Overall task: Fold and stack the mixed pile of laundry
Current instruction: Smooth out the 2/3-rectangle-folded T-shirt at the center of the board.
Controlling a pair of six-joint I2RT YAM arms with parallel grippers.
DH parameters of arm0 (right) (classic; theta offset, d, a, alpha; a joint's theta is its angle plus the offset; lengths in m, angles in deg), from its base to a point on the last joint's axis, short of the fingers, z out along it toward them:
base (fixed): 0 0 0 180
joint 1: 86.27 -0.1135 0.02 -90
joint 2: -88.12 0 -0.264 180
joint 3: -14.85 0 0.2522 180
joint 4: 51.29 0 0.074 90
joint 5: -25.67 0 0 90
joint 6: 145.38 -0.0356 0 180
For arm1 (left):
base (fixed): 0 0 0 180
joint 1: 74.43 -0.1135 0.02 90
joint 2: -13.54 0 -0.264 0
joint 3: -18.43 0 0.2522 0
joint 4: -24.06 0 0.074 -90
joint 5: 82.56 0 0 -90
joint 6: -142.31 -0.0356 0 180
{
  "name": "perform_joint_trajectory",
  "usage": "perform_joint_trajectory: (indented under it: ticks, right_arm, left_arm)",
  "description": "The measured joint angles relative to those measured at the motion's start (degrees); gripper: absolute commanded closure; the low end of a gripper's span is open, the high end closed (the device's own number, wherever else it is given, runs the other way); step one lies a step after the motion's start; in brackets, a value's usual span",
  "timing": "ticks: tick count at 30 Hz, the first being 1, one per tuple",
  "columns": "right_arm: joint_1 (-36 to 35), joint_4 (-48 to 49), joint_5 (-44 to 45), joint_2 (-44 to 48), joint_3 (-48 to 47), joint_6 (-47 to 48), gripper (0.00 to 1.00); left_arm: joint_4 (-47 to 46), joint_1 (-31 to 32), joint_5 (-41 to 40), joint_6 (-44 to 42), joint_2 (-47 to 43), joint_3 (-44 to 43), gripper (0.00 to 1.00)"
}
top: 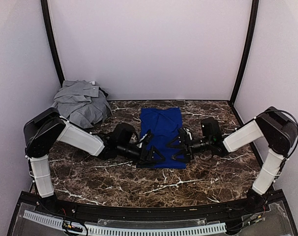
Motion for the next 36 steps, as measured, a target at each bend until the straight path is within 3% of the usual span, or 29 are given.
perform_joint_trajectory:
  ticks: [6,11,17,22,26,32,36]
  right_arm:
    - [-0.13,10.95,-1.14,-10.19,3.19,-3.69,0.05]
    - [0.85,15.21,-1.55,-9.73,6.27,-3.56,0.06]
    - [4.33,2.51,0.17,0.07,9.18,2.23,0.06]
    - [5.97,-11.37,3.39,10.38,8.94,9.73,0.18]
    - [5.97,-19.17,5.79,12.28,8.76,13.81,0.34]
    - [4.02,-24.00,8.74,10.67,8.00,15.50,0.45]
    - [0.63,-24.39,10.64,7.61,6.86,14.71,0.51]
  left_arm:
    - [-4.87,-0.61,-0.11,2.34,2.38,2.58,0.01]
    - [-11.17,-2.10,0.79,3.78,2.36,6.25,0.01]
    - [-10.64,-4.57,-0.50,2.64,-2.10,11.15,0.01]
    - [-0.48,-6.80,-5.73,-1.11,-9.86,13.86,0.01]
    - [6.43,-7.10,-10.08,-3.96,-16.39,15.08,0.09]
    - [11.93,-7.89,-14.97,-5.95,-20.35,16.13,0.32]
    - [14.36,-9.49,-16.92,-6.38,-19.21,16.33,0.41]
